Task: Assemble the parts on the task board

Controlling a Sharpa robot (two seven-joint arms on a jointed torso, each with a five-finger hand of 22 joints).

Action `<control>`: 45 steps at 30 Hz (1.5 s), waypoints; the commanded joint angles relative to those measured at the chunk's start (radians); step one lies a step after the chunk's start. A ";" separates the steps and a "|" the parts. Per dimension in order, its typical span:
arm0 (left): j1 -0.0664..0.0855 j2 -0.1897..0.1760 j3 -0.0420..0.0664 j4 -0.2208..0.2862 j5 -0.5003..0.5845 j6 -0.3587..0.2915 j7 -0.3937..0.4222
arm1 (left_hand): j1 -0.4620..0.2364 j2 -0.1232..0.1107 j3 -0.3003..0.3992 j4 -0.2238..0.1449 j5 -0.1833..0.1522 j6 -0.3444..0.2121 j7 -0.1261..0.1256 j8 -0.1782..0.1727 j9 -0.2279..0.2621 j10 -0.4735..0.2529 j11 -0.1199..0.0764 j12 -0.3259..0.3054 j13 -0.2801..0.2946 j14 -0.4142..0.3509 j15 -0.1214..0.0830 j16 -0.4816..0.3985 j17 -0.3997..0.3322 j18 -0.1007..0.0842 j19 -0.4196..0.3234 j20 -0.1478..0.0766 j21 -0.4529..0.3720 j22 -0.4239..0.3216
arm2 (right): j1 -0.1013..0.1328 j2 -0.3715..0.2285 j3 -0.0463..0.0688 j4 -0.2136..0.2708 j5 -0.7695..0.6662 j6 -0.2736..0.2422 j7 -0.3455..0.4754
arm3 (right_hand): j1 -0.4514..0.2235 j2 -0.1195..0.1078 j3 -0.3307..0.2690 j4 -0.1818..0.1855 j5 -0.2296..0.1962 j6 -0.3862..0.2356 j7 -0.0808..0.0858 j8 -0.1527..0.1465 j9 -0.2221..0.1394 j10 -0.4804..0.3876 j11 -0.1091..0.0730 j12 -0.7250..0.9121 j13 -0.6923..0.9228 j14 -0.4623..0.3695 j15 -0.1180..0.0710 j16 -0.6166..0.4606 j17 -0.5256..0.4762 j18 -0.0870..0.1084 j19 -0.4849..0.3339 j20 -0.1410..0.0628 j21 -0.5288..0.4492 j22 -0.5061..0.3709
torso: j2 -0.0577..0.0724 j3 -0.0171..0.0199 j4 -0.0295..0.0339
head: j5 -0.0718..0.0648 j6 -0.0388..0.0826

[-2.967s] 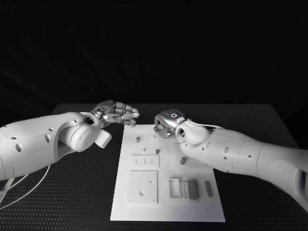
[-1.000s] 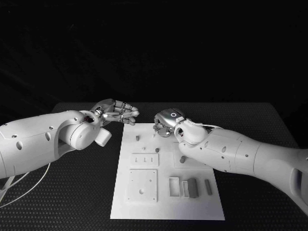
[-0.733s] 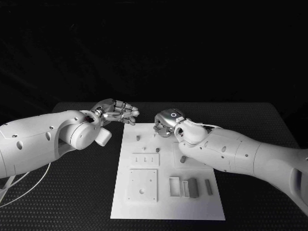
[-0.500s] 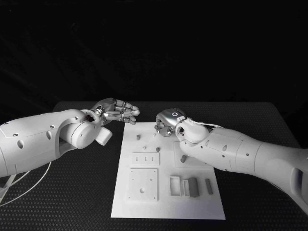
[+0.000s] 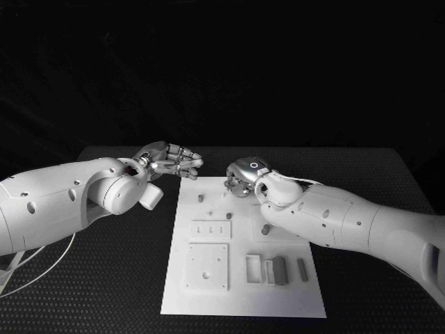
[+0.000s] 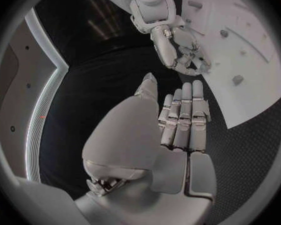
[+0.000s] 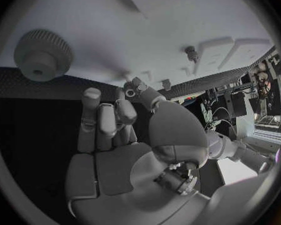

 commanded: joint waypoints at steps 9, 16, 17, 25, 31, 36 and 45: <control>0.001 -0.001 0.001 0.003 0.006 0.015 0.006 | -0.001 0.005 -0.007 0.000 0.000 -0.002 0.045 -0.004 -0.001 0.004 0.002 -0.005 -0.001 -0.001 0.002 -0.006 0.002 0.010 -0.002 0.001 -0.006 -0.002 | 0.000 -0.003 0.000 0.012 0.012 0.006 -0.002 | -0.006 -0.011 0.004 0.005 0.000 -0.001 0.002 -0.007 0.000 -0.004 0.003 -0.014 -0.011 0.006 -0.009 -0.003 -0.010 0.014 0.000 -0.007 -0.001 0.011 | 0.001 -0.0006 0.0000 | 0.001 -0.001; 0.001 0.001 0.001 0.001 0.007 0.016 0.010 | -0.003 0.004 -0.008 0.000 0.000 -0.002 0.045 -0.004 -0.001 0.004 0.002 -0.006 -0.001 -0.001 0.002 -0.007 0.002 0.010 -0.002 0.001 -0.006 -0.002 | 0.000 -0.002 0.001 0.012 0.023 0.011 -0.005 | -0.014 -0.019 0.006 0.007 0.000 -0.022 0.008 -0.021 -0.004 -0.027 0.009 -0.053 -0.048 -0.011 -0.004 -0.013 -0.035 0.014 -0.003 -0.005 -0.008 0.008 | 0.000 -0.0004 -0.0018 | 0.000 -0.003; 0.001 0.001 0.001 0.001 0.008 0.016 0.010 | -0.006 0.004 -0.009 0.001 0.000 -0.002 0.045 -0.004 -0.001 0.004 0.003 -0.006 -0.001 -0.001 0.002 -0.008 0.003 0.010 -0.002 0.001 -0.007 -0.002 | 0.000 -0.002 0.001 0.012 0.026 0.010 -0.005 | -0.014 -0.021 0.006 0.006 0.000 -0.025 0.009 -0.023 -0.004 -0.030 0.010 -0.058 -0.053 -0.013 -0.003 -0.014 -0.039 0.014 -0.004 -0.005 -0.009 0.008 | 0.000 -0.0006 -0.0019 | 0.000 -0.003; 0.001 0.002 0.001 -0.001 0.008 0.018 0.010 | -0.014 0.003 -0.014 0.001 0.000 -0.003 0.046 -0.005 -0.002 0.004 0.003 -0.007 -0.002 0.000 0.002 -0.010 0.004 0.010 -0.001 0.001 -0.008 -0.002 | 0.000 -0.001 0.001 0.011 0.035 0.010 -0.009 | -0.017 -0.030 0.009 0.008 0.000 -0.037 0.015 -0.032 -0.006 -0.033 0.015 -0.075 -0.065 -0.028 0.002 -0.024 -0.063 0.014 -0.006 -0.003 -0.016 0.005 | 0.000 0.0002 -0.0018 | -0.001 -0.005; 0.001 0.000 0.001 0.000 0.008 0.019 0.009 | -0.015 0.003 -0.014 0.000 0.000 -0.004 0.046 -0.005 -0.002 0.004 0.003 -0.008 -0.002 0.000 0.002 -0.010 0.004 0.010 -0.001 0.001 -0.008 -0.002 | 0.000 -0.001 0.001 0.009 0.037 0.013 -0.014 | -0.019 -0.031 0.010 0.010 0.000 -0.039 0.016 -0.034 -0.006 -0.034 0.016 -0.079 -0.068 -0.033 0.003 -0.028 -0.071 0.014 -0.007 -0.001 -0.019 0.004 | 0.000 0.0003 -0.0018 | -0.002 -0.006; 0.001 0.000 0.001 0.000 0.008 0.020 0.009 | -0.015 0.003 -0.015 0.000 0.000 -0.004 0.046 -0.005 -0.002 0.004 0.003 -0.008 -0.002 0.000 0.002 -0.010 0.004 0.010 -0.001 0.001 -0.008 -0.002 | 0.000 -0.001 0.001 0.007 0.040 0.015 -0.016 | -0.021 -0.030 0.010 0.012 0.000 -0.039 0.016 -0.034 -0.006 -0.033 0.016 -0.081 -0.069 -0.033 0.004 -0.029 -0.072 0.014 -0.007 -0.001 -0.020 0.004 | 0.000 0.0006 -0.0015 | -0.003 -0.006; 0.001 -0.001 0.001 0.001 0.008 0.019 0.006 | -0.015 0.003 -0.016 0.000 0.000 -0.005 0.046 -0.006 -0.002 0.004 0.003 -0.008 -0.002 0.000 0.002 -0.011 0.004 0.010 -0.001 0.001 -0.009 -0.002 | 0.000 0.001 0.001 0.006 0.054 0.018 -0.016 | -0.022 -0.028 0.012 0.013 0.000 -0.045 0.017 -0.039 -0.007 -0.031 0.018 -0.084 -0.072 -0.030 0.005 -0.030 -0.070 0.014 -0.006 0.000 -0.021 0.003 | 0.000 0.0005 -0.0018 | -0.004 -0.005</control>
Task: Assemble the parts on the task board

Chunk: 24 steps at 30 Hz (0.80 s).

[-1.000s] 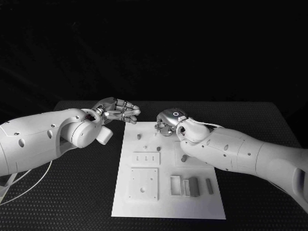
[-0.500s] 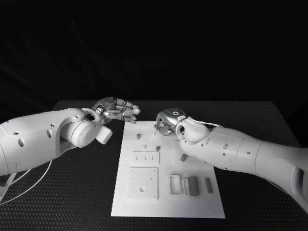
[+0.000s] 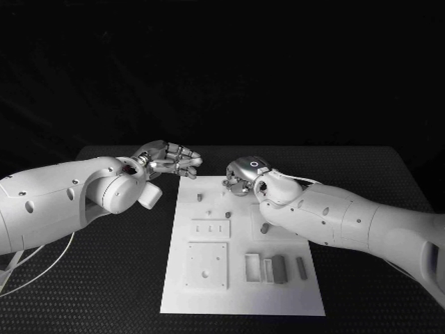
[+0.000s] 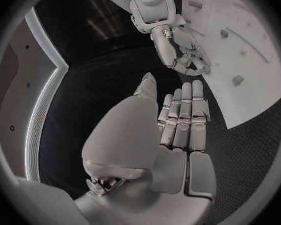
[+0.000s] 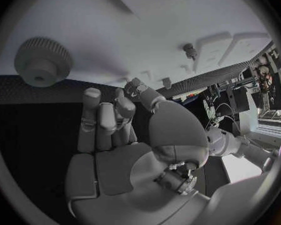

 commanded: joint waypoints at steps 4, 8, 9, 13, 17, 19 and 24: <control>0.001 -0.003 0.000 0.002 0.005 0.017 0.001 | -0.010 -0.002 -0.008 0.000 0.000 -0.005 0.046 -0.006 -0.001 0.004 0.003 -0.005 -0.001 0.000 0.002 -0.004 0.001 0.014 -0.001 0.001 -0.005 -0.001 | 0.001 0.006 0.000 -0.003 0.029 0.020 -0.019 | -0.015 0.005 0.004 0.018 0.000 -0.003 -0.001 -0.003 0.000 0.003 0.006 -0.009 -0.003 -0.002 0.001 -0.004 0.001 0.014 0.004 0.000 -0.007 0.003 | 0.000 0.0003 0.0001 | -0.002 -0.001; 0.001 -0.002 0.000 0.001 0.005 0.018 0.002 | -0.010 -0.003 -0.008 0.000 0.000 -0.006 0.046 -0.006 -0.001 0.004 0.003 -0.005 -0.002 0.000 0.002 -0.004 0.002 0.014 -0.001 0.001 -0.005 -0.001 | 0.001 0.005 0.001 -0.002 0.040 0.022 -0.021 | -0.029 0.007 0.000 0.028 0.000 -0.004 0.000 -0.005 -0.001 0.004 0.006 -0.010 -0.005 -0.003 0.001 -0.005 -0.001 0.014 0.004 0.001 -0.009 0.004 | 0.000 -0.0001 0.0018 | -0.003 0.000; 0.001 -0.002 0.000 0.001 0.005 0.018 0.002 | -0.010 -0.003 -0.008 0.000 0.000 -0.006 0.046 -0.006 -0.002 0.004 0.003 -0.005 -0.002 0.000 0.002 -0.004 0.002 0.014 -0.001 0.001 -0.005 -0.001 | 0.001 0.005 0.001 -0.002 0.042 0.023 -0.022 | -0.032 0.006 -0.001 0.030 0.000 -0.004 0.000 -0.005 -0.001 0.004 0.006 -0.010 -0.005 -0.002 0.001 -0.005 0.000 0.014 0.004 0.001 -0.009 0.004 | 0.000 -0.0003 0.0022 | -0.002 -0.001; 0.001 -0.002 0.000 0.002 0.005 0.020 0.000 | -0.010 -0.003 -0.009 0.000 0.000 -0.006 0.046 -0.006 -0.002 0.004 0.003 -0.005 -0.002 0.000 0.002 -0.005 0.002 0.014 -0.001 0.001 -0.006 -0.001 | 0.001 0.004 0.001 -0.003 0.044 0.023 -0.023 | -0.034 -0.007 -0.002 0.027 0.000 -0.006 0.000 -0.008 -0.001 0.004 0.006 -0.011 -0.005 -0.004 0.001 -0.006 -0.003 0.014 0.004 0.000 -0.010 0.004 | 0.000 -0.0005 0.0011 | 0.001 -0.002; 0.001 -0.004 0.000 0.002 0.005 0.022 -0.005 | -0.010 -0.003 -0.009 0.000 0.000 -0.007 0.047 -0.007 -0.002 0.003 0.003 -0.006 -0.002 0.000 0.002 -0.005 0.002 0.014 -0.001 0.001 -0.006 -0.001 | 0.001 0.005 0.001 -0.004 0.045 0.023 -0.028 | -0.029 -0.021 -0.001 0.019 0.000 -0.008 0.000 -0.010 -0.001 0.004 0.006 -0.013 -0.006 -0.007 0.001 -0.007 -0.007 0.014 0.003 -0.001 -0.011 0.005 | 0.000 -0.0005 -0.0006 | 0.000 -0.002; 0.001 -0.005 0.000 0.002 0.005 0.023 -0.005 | -0.010 -0.004 -0.010 0.000 0.000 -0.008 0.047 -0.007 -0.002 0.003 0.003 -0.006 -0.002 -0.001 0.002 -0.006 0.002 0.014 -0.002 0.001 -0.006 -0.002 | 0.001 0.005 0.001 -0.005 0.045 0.022 -0.029 | -0.029 -0.023 -0.001 0.019 0.000 -0.009 0.000 -0.010 -0.001 0.004 0.006 -0.013 -0.006 -0.007 0.001 -0.007 -0.007 0.014 0.003 -0.001 -0.011 0.005 | 0.000 -0.0004 -0.0004 | 0.000 -0.002; 0.001 -0.006 0.000 0.001 0.005 0.022 -0.007 | -0.010 -0.004 -0.010 0.000 0.000 -0.009 0.047 -0.008 -0.002 0.002 0.004 -0.007 -0.002 -0.001 0.003 -0.007 0.002 0.014 -0.002 0.001 -0.007 -0.002 | 0.001 0.006 0.001 -0.003 0.050 0.021 -0.027 | -0.032 -0.027 -0.002 0.021 0.000 -0.009 0.001 -0.011 -0.001 0.004 0.007 -0.013 -0.006 -0.006 0.002 -0.007 -0.005 0.014 0.004 -0.001 -0.012 0.005 | 0.000 -0.0006 0.0015 | -0.002 -0.005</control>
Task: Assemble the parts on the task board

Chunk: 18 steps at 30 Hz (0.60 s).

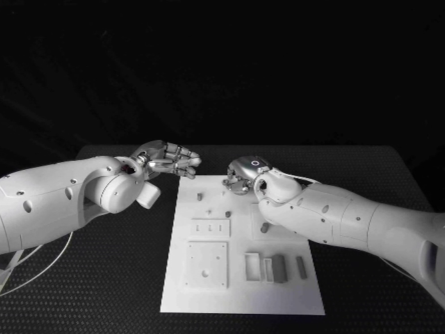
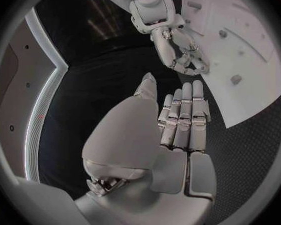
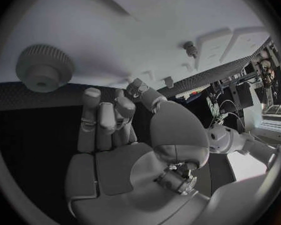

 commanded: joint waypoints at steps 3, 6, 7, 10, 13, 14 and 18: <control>0.001 0.000 0.001 0.002 0.005 0.016 0.000 | -0.007 -0.001 -0.005 0.000 0.000 -0.010 0.048 -0.003 -0.001 0.002 0.004 -0.004 -0.002 -0.001 0.003 -0.007 0.002 0.019 -0.002 0.001 -0.007 -0.002 | 0.000 0.002 0.001 0.002 0.011 0.008 -0.005 | -0.004 -0.009 0.001 0.000 0.000 -0.008 0.003 -0.007 -0.002 0.002 0.005 -0.005 -0.001 -0.003 0.000 -0.003 0.002 0.014 0.006 -0.003 -0.004 0.005 | 0.000 0.0003 0.0016 | -0.002 -0.004; 0.001 0.000 0.001 0.001 0.005 0.016 0.000 | -0.007 -0.001 -0.005 0.000 0.000 -0.010 0.048 -0.003 -0.002 0.001 0.004 -0.004 -0.002 -0.001 0.003 -0.007 0.002 0.019 -0.002 0.001 -0.007 -0.002 | 0.000 0.003 0.001 0.003 0.016 0.004 -0.003 | -0.012 -0.014 0.000 0.007 0.000 -0.008 0.003 -0.008 -0.002 0.002 0.005 -0.006 -0.002 -0.003 0.001 -0.003 0.002 0.014 0.007 -0.002 -0.005 0.005 | 0.000 0.0004 0.0013 | -0.002 -0.004; 0.001 0.000 0.001 0.001 0.005 0.016 0.000 | -0.007 -0.001 -0.005 0.000 0.000 -0.010 0.048 -0.004 -0.002 0.001 0.004 -0.004 -0.002 -0.001 0.003 -0.007 0.002 0.019 -0.002 0.001 -0.007 -0.002 | 0.000 0.003 0.001 0.003 0.017 0.003 -0.003 | -0.016 -0.018 -0.001 0.012 0.000 -0.008 0.003 -0.008 -0.002 0.002 0.005 -0.006 -0.002 -0.002 0.001 -0.003 0.003 0.014 0.008 -0.002 -0.005 0.005 | 0.000 0.0003 0.0011 | -0.002 -0.004; 0.001 0.000 0.001 0.002 0.005 0.017 0.000 | -0.007 -0.001 -0.005 0.000 0.000 -0.011 0.048 -0.004 -0.002 0.001 0.004 -0.004 -0.002 -0.001 0.003 -0.007 0.002 0.019 -0.002 0.001 -0.007 -0.002 | 0.000 0.003 0.002 0.004 0.019 0.005 -0.001 | -0.030 -0.030 -0.002 0.026 0.000 -0.008 0.003 -0.009 -0.002 0.003 0.006 -0.006 -0.002 0.000 0.001 -0.003 0.004 0.014 0.009 -0.002 -0.006 0.005 | 0.000 0.0001 0.0013 | -0.002 -0.004; 0.001 0.000 0.001 0.002 0.005 0.016 0.000 | -0.007 -0.001 -0.005 0.000 0.000 -0.011 0.048 -0.004 -0.002 0.001 0.004 -0.005 -0.002 -0.001 0.003 -0.008 0.002 0.019 -0.002 0.001 -0.007 -0.002 | 0.000 0.005 0.002 0.004 0.019 0.005 -0.001 | -0.049 -0.059 -0.001 0.046 -0.001 -0.007 0.003 -0.010 -0.002 0.004 0.005 -0.006 -0.002 0.000 0.001 -0.003 0.004 0.014 0.010 -0.002 -0.008 0.004 | 0.000 0.0002 0.0011 | 0.000 -0.005; 0.001 0.000 0.001 0.002 0.005 0.016 0.000 | -0.007 -0.001 -0.005 0.000 0.000 -0.011 0.048 -0.004 -0.002 0.001 0.004 -0.005 -0.002 -0.001 0.003 -0.008 0.002 0.019 -0.002 0.001 -0.007 -0.002 | 0.000 0.005 0.002 0.003 0.019 0.005 -0.001 | -0.050 -0.065 0.003 0.052 -0.001 -0.007 0.002 -0.010 -0.002 0.004 0.005 -0.006 -0.002 0.001 0.000 -0.003 0.005 0.014 0.011 -0.003 -0.008 0.004 | 0.000 0.0002 0.0010 | 0.001 -0.005; 0.001 0.000 0.001 0.002 0.005 0.017 0.000 | -0.007 -0.001 -0.006 0.000 0.000 -0.011 0.048 -0.004 -0.002 0.001 0.004 -0.005 -0.002 -0.001 0.003 -0.008 0.002 0.019 -0.002 0.001 -0.008 -0.002 | 0.000 0.005 0.003 0.003 0.019 0.002 -0.003 | -0.048 -0.073 0.011 0.060 0.000 -0.007 0.002 -0.011 -0.001 0.005 0.004 -0.006 -0.002 0.002 0.000 -0.002 0.005 0.014 0.012 -0.005 -0.009 0.005 | 0.000 0.0001 0.0010 | 0.001 -0.005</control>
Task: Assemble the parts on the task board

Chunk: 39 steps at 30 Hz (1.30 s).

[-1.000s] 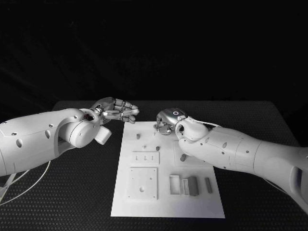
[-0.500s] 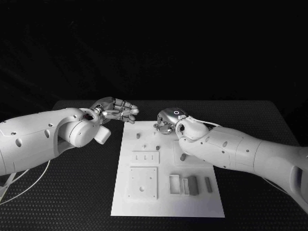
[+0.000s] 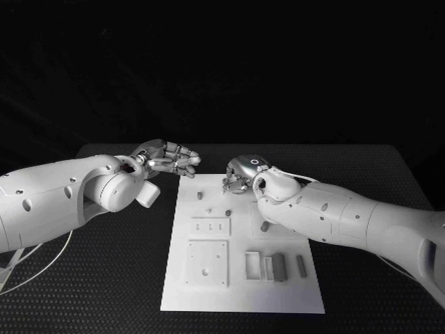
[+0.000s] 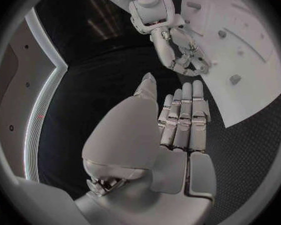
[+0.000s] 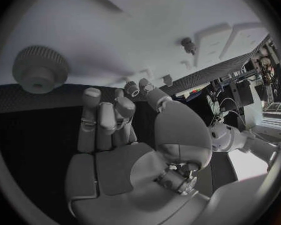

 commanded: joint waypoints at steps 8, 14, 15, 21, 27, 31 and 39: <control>0.001 0.001 0.001 0.000 0.005 0.016 0.004 | -0.006 0.000 -0.006 0.000 0.000 -0.008 0.045 -0.004 -0.001 0.001 0.004 -0.005 -0.001 -0.001 0.003 -0.004 0.002 0.020 -0.001 0.001 -0.004 -0.001 | 0.000 0.005 0.001 -0.001 0.002 -0.010 -0.006 | -0.013 -0.019 0.013 0.041 0.000 -0.001 0.001 -0.004 0.001 0.004 0.003 -0.006 0.000 0.007 -0.002 -0.001 0.003 0.014 0.010 -0.005 -0.006 0.006 | 0.000 0.0002 -0.0007 | 0.003 0.000; 0.001 0.001 0.001 0.001 0.005 0.016 0.004 | -0.006 0.000 -0.006 0.000 0.000 -0.008 0.045 -0.004 -0.001 0.001 0.005 -0.005 -0.001 0.000 0.003 -0.005 0.002 0.020 -0.001 0.001 -0.004 -0.001 | 0.000 0.004 0.002 -0.004 0.002 -0.011 -0.009 | -0.007 0.018 0.020 0.047 0.000 0.002 -0.001 -0.002 0.002 0.006 0.002 -0.005 0.000 0.010 -0.003 0.000 0.007 0.014 0.010 -0.007 -0.006 0.007 | 0.000 0.0000 0.0000 | 0.003 0.000; 0.001 0.001 0.001 0.001 0.005 0.016 0.004 | -0.006 0.000 -0.006 0.000 0.000 -0.008 0.045 -0.004 -0.001 0.001 0.005 -0.005 -0.001 0.000 0.003 -0.005 0.002 0.020 -0.001 0.001 -0.004 -0.001 | 0.000 0.004 0.002 -0.004 0.002 -0.013 -0.009 | -0.003 0.029 0.020 0.044 0.000 0.002 -0.001 -0.002 0.003 0.006 0.001 -0.005 0.000 0.011 -0.003 0.001 0.009 0.014 0.010 -0.007 -0.005 0.008 | 0.000 0.0000 0.0000 | 0.003 0.000; 0.001 0.001 0.001 0.000 0.005 0.016 0.004 | -0.006 0.001 -0.006 0.000 0.000 -0.008 0.045 -0.004 -0.001 0.001 0.005 -0.005 -0.001 0.000 0.003 -0.005 0.002 0.020 -0.001 0.001 -0.004 -0.001 | 0.000 0.003 0.002 -0.004 0.000 -0.018 -0.009 | -0.001 0.060 0.008 0.027 0.000 0.008 -0.002 0.001 0.006 0.007 0.000 -0.004 0.002 0.014 -0.004 0.003 0.014 0.014 0.007 -0.007 -0.003 0.013 | 0.000 0.0004 -0.0003 | 0.003 0.000; 0.001 0.001 0.001 0.000 0.005 0.017 0.004 | -0.006 0.001 -0.006 0.000 0.000 -0.008 0.045 -0.004 -0.001 0.001 0.005 -0.005 -0.001 0.000 0.003 -0.005 0.002 0.020 -0.001 0.001 -0.004 -0.001 | 0.000 0.003 0.003 -0.005 -0.002 -0.021 -0.009 | 0.003 0.076 0.004 0.015 0.000 0.010 -0.003 0.001 0.006 0.007 -0.001 -0.003 0.002 0.015 -0.005 0.004 0.016 0.014 0.005 -0.008 -0.002 0.015 | 0.000 0.0000 -0.0001 | 0.002 0.000; 0.001 0.002 0.000 -0.001 0.005 0.017 0.004 | -0.006 0.001 -0.006 0.000 0.000 -0.008 0.045 -0.004 -0.001 0.001 0.005 -0.005 -0.001 0.000 0.003 -0.005 0.002 0.020 -0.001 0.001 -0.004 -0.001 | 0.000 0.003 0.004 -0.005 -0.002 -0.022 -0.009 | 0.003 0.079 0.003 0.012 0.000 0.010 -0.003 0.001 0.007 0.007 -0.001 -0.003 0.002 0.014 -0.005 0.004 0.015 0.014 0.005 -0.007 -0.002 0.016 | 0.000 0.0001 -0.0002 | 0.001 -0.001; 0.001 0.000 0.000 -0.003 0.005 0.015 0.005 | -0.006 0.001 -0.006 0.000 0.000 -0.008 0.045 -0.004 -0.001 0.001 0.005 -0.005 -0.001 0.000 0.003 -0.006 0.003 0.020 -0.001 0.001 -0.005 -0.001 | 0.002 -0.017 0.015 0.017 -0.002 -0.037 -0.004 | -0.001 0.068 -0.004 0.003 -0.001 0.009 -0.003 -0.001 0.007 0.007 -0.001 -0.004 0.002 0.013 -0.005 0.003 0.014 0.014 0.005 -0.007 -0.002 0.016 | -0.001 0.0000 -0.0007 | 0.003 0.003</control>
